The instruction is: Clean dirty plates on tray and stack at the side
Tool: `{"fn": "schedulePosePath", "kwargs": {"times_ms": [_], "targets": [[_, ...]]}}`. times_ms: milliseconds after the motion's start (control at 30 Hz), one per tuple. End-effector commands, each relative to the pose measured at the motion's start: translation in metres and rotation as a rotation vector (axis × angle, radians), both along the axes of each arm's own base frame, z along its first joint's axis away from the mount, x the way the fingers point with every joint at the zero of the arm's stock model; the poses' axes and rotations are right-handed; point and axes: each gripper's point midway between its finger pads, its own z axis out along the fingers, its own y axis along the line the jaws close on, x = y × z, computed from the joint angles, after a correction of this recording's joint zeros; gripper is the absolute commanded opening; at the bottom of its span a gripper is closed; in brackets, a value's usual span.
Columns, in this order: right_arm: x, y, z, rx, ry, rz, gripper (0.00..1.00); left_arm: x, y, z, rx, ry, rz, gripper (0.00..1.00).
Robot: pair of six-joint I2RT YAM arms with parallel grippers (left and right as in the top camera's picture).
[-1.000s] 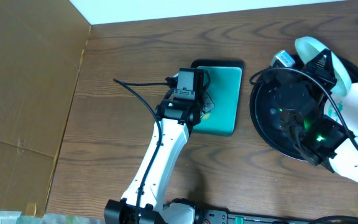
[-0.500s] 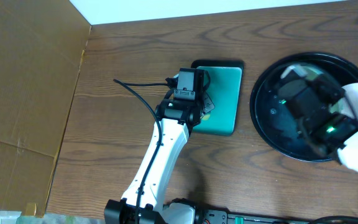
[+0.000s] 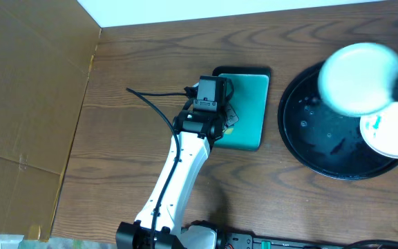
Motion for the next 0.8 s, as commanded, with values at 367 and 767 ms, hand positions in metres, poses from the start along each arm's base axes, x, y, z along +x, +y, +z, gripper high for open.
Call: {"fn": "schedulePosePath", "kwargs": {"times_ms": [367, 767], "targets": [[-0.059, -0.206, -0.035, 0.175, 0.152, -0.676, 0.02, 0.0, 0.004, 0.003, 0.017, -0.008, -0.004, 0.07], [-0.058, -0.243, -0.072, 0.097, 0.188, -0.819, 0.01, 0.0, 0.004, 0.003, 0.017, -0.007, -0.004, 0.07]]}}
